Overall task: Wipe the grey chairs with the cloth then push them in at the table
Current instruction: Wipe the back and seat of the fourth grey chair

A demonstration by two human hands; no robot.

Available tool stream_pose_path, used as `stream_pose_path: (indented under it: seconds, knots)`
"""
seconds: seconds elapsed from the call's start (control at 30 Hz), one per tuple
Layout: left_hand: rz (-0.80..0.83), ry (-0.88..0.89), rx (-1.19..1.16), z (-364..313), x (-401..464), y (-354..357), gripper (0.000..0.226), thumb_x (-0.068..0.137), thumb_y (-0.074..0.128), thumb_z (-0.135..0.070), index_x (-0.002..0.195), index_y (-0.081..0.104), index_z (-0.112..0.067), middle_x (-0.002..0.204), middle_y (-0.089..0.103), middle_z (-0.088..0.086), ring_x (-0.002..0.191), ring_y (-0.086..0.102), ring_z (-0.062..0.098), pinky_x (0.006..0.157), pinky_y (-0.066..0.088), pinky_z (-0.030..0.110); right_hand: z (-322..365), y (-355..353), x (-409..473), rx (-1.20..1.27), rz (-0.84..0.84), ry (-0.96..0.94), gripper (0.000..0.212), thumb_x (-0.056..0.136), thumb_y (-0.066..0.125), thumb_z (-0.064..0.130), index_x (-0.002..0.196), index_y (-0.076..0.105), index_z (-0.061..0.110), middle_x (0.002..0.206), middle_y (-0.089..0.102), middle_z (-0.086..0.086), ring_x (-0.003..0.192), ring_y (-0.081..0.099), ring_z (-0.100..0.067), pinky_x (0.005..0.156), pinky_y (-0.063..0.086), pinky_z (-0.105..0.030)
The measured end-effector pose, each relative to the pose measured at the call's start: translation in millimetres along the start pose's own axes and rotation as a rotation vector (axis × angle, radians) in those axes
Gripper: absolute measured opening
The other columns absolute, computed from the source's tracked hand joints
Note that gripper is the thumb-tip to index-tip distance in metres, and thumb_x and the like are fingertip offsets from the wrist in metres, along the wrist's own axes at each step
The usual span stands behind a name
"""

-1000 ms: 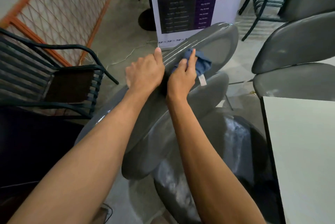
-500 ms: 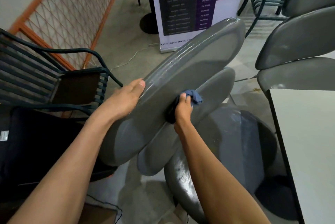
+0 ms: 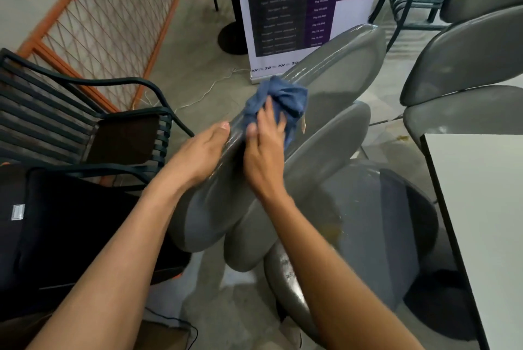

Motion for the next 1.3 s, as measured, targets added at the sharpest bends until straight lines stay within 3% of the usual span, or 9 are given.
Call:
stream_pose_path:
  seconds: [0.1, 0.23, 0.43, 0.57, 0.7, 0.87, 1.07, 1.2, 1.3]
  knots:
    - [-0.013, -0.023, -0.023, 15.0, -20.8, -0.8, 0.061, 0.106, 0.024, -0.064, 0.155, 0.043, -0.033, 0.159, 0.044, -0.006, 0.150, 0.035, 0.019, 0.126, 0.024, 0.044, -10.7, -22.4, 65.1, -0.141, -0.070, 0.044, 0.054, 0.106, 0.027, 0.035, 0.157, 0.032, 0.019, 0.167, 0.022, 0.001, 0.155, 0.015, -0.027, 0.121, 0.015, -0.059]
    - [-0.053, -0.028, -0.106, 15.9, -29.2, 0.3, 0.060, 0.107, 0.022, -0.061, 0.140, 0.059, -0.028, 0.143, 0.060, 0.003, 0.137, 0.050, 0.022, 0.117, 0.035, 0.047, -14.8, -34.8, 100.9, -0.235, -0.111, 0.131, 0.046, 0.109, 0.032, 0.029, 0.153, 0.039, 0.018, 0.168, 0.018, 0.005, 0.155, 0.001, -0.032, 0.122, 0.008, -0.062]
    - [-0.212, -0.063, -0.106, 8.8, -31.1, -4.2, 0.058, 0.110, 0.024, -0.047, 0.098, 0.069, -0.013, 0.102, 0.069, 0.011, 0.105, 0.061, 0.030, 0.084, 0.040, 0.040, 10.3, 8.9, -9.1, -0.007, 0.011, 0.002, 0.041, 0.105, 0.035, 0.030, 0.133, 0.059, 0.012, 0.162, 0.035, 0.000, 0.157, 0.001, -0.029, 0.123, 0.004, -0.062]
    - [-0.365, 0.002, -0.230, 19.4, -42.7, -10.9, 0.050, 0.111, 0.027, -0.041, 0.108, 0.075, -0.027, 0.112, 0.072, 0.000, 0.110, 0.062, 0.015, 0.094, 0.044, 0.035, 15.0, 24.0, -73.1, 0.060, 0.117, -0.026, 0.038, 0.107, 0.037, 0.031, 0.140, 0.054, 0.020, 0.164, 0.026, 0.013, 0.157, -0.003, -0.017, 0.124, 0.010, -0.059]
    - [-0.270, -0.007, -0.224, 34.6, -50.4, -5.0, 0.060, 0.101, 0.027, -0.055, 0.121, 0.074, -0.024, 0.115, 0.074, 0.002, 0.116, 0.063, 0.021, 0.105, 0.046, 0.048, 13.8, 12.0, -14.9, -0.149, 0.081, -0.038, 0.042, 0.106, 0.033, 0.033, 0.140, 0.054, 0.018, 0.163, 0.032, 0.003, 0.153, 0.011, -0.032, 0.119, 0.017, -0.063]
    - [-0.257, -0.038, -0.223, 36.7, -56.5, -2.0, 0.061, 0.106, 0.030, -0.051, 0.097, 0.068, -0.005, 0.093, 0.071, 0.012, 0.095, 0.066, 0.025, 0.090, 0.051, 0.051, 9.7, -2.8, 45.8, -0.226, 0.046, 0.080, 0.040, 0.109, 0.034, 0.030, 0.142, 0.053, 0.019, 0.165, 0.026, 0.006, 0.155, -0.002, -0.029, 0.121, 0.003, -0.062]
    - [-0.372, -0.034, -0.184, 31.5, -59.3, -5.4, 0.054, 0.109, 0.032, -0.039, 0.076, 0.063, -0.010, 0.074, 0.064, 0.004, 0.082, 0.061, 0.027, 0.079, 0.045, 0.046, 22.7, 26.9, -64.5, 0.112, 0.039, 0.065, 0.038, 0.107, 0.038, 0.025, 0.144, 0.049, 0.025, 0.167, 0.018, 0.011, 0.157, -0.005, -0.018, 0.126, 0.002, -0.055]
    - [-0.424, -0.051, -0.175, 33.1, -62.1, -5.9, 0.051, 0.110, 0.031, -0.038, 0.099, 0.076, -0.017, 0.098, 0.071, 0.014, 0.099, 0.063, 0.033, 0.092, 0.049, 0.047, 13.3, 41.0, -132.0, 0.302, 0.166, 0.178, 0.048, 0.110, 0.038, 0.033, 0.148, 0.015, 0.050, 0.167, -0.001, 0.024, 0.152, -0.011, 0.002, 0.127, 0.003, -0.039]
    - [-0.460, -0.099, -0.166, 30.3, -64.3, -6.8, 0.049, 0.110, 0.030, -0.040, 0.117, 0.075, -0.021, 0.117, 0.071, 0.017, 0.113, 0.061, 0.035, 0.099, 0.046, 0.044, -3.7, 41.2, -111.6, 0.311, 0.129, 0.271, 0.050, 0.110, 0.033, 0.035, 0.155, 0.012, 0.040, 0.168, 0.002, 0.012, 0.152, -0.007, 0.001, 0.127, 0.000, -0.035]
Point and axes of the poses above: each hand's wrist, its own x-axis towards the middle knuckle, its own y-axis out of the palm, z = x × y, the point moved 5 cm from there along x, towards the middle knuckle
